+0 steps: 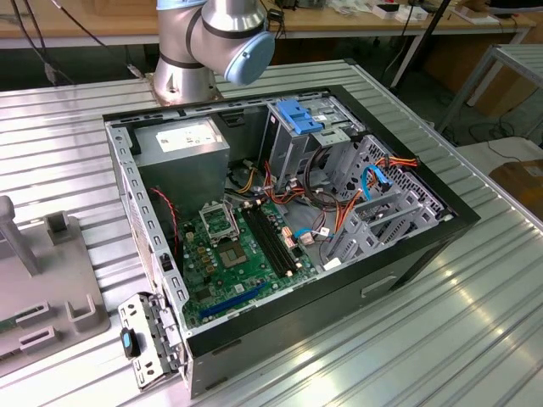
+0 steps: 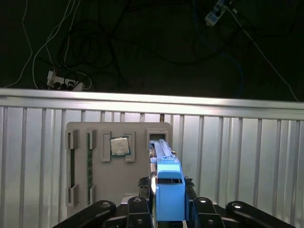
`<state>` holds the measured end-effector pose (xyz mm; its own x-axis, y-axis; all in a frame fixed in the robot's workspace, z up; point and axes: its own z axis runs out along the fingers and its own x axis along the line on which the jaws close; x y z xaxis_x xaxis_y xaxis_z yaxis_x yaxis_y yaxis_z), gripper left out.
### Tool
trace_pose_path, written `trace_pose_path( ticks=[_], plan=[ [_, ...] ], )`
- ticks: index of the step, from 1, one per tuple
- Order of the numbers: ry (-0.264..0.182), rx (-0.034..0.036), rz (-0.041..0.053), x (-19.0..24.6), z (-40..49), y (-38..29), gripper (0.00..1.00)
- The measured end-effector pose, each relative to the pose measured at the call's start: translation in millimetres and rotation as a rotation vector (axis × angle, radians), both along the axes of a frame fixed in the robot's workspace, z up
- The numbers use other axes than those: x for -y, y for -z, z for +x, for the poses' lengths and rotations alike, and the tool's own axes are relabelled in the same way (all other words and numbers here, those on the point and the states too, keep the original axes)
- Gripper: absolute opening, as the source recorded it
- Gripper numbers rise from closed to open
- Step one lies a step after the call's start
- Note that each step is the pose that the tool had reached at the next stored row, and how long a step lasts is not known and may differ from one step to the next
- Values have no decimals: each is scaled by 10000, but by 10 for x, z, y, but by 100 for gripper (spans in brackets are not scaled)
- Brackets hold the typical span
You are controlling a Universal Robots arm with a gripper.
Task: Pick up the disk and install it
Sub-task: 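Pick up the disk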
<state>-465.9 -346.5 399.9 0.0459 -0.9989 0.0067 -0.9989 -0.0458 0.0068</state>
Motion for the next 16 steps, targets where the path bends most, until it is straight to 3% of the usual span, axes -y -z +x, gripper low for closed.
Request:
trace_pose_path(
  ticks=[2,5,7,8,9,13,16],
  plan=[
    [0,0,0,0,0,-31,36],
    [0,-1,0,0,0,-145,36],
    [1,1,1,0,0,-264,36],
    [0,1,0,0,0,-371,36],
    [0,0,0,0,0,-403,36],
    [0,1,0,0,0,-475,36],
    [0,1,0,0,0,-482,36]
  ],
)
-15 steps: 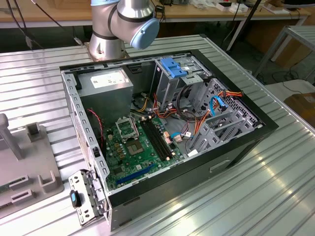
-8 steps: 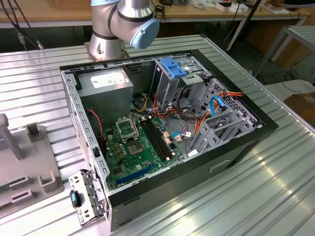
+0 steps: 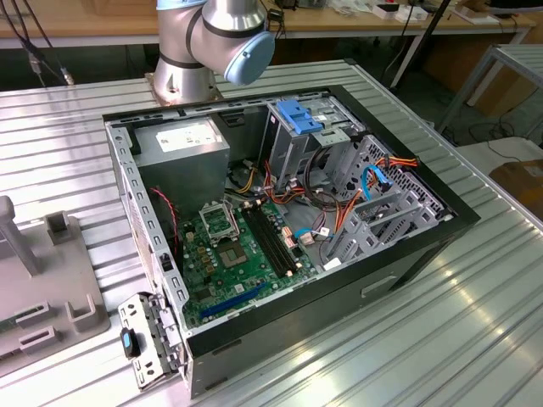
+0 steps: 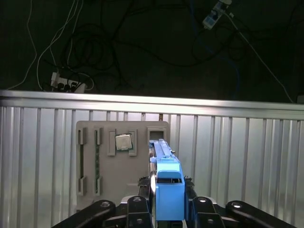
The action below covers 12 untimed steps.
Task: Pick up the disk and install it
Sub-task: 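Pick up the disk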
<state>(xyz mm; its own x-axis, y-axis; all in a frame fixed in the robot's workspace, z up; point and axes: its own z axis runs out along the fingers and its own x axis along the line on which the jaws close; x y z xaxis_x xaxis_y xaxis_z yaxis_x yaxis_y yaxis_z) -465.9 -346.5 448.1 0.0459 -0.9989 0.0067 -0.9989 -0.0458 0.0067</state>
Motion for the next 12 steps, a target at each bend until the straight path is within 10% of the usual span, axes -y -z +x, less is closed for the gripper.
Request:
trace_pose_path(
  ticks=[4,12],
  plan=[
    [0,-1,0,0,0,-43,36],
    [0,-1,0,0,0,-341,36]
  ],
)
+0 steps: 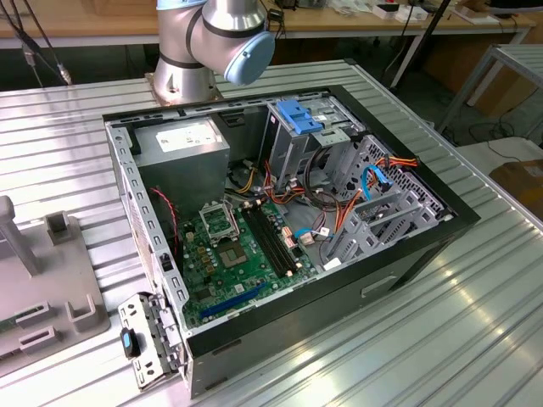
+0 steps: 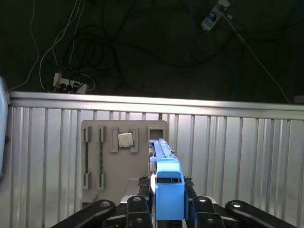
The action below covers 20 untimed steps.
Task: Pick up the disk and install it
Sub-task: 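Pick up the disk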
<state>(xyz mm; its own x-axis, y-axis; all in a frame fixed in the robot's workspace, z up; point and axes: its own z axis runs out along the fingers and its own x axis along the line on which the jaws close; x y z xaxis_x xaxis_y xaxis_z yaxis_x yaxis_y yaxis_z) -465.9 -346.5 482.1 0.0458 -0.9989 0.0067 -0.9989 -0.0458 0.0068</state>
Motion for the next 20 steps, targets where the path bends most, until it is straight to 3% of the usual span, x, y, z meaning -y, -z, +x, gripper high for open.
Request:
trace_pose_path(
  ticks=[2,7,13,20],
  plan=[
    [0,-1,0,0,1,-90,36],
    [0,-2,-1,0,0,-110,36],
    [-1,-1,0,0,0,-324,36],
    [0,1,1,0,0,-326,36]
  ],
)
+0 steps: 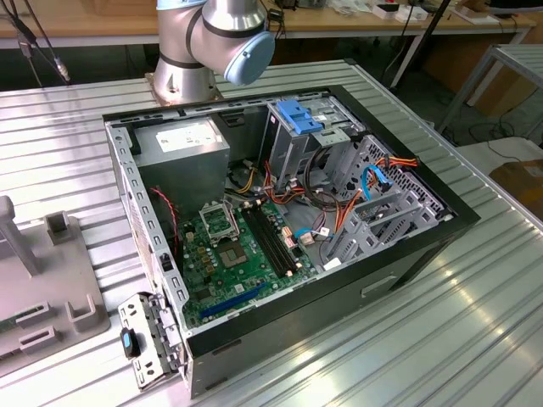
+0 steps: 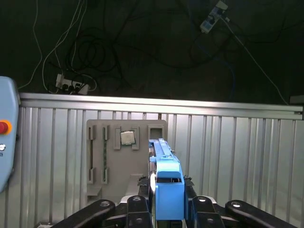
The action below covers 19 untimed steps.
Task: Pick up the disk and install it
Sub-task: 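Pick up the disk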
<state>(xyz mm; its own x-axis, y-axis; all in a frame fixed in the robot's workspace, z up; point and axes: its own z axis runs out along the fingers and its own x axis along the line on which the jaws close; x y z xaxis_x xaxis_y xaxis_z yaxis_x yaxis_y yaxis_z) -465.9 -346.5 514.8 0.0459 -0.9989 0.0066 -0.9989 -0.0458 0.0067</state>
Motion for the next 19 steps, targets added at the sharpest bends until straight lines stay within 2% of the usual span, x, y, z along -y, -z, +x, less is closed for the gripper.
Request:
trace_pose_path(
  ticks=[7,12,14,17,19],
  plan=[
    [0,0,0,0,0,-2,36],
    [0,1,0,0,129,-2,36],
    [0,-1,0,0,213,-3,36],
    [0,1,0,-2,392,-2,36],
    [0,0,0,-2,435,-2,36]
  ],
)
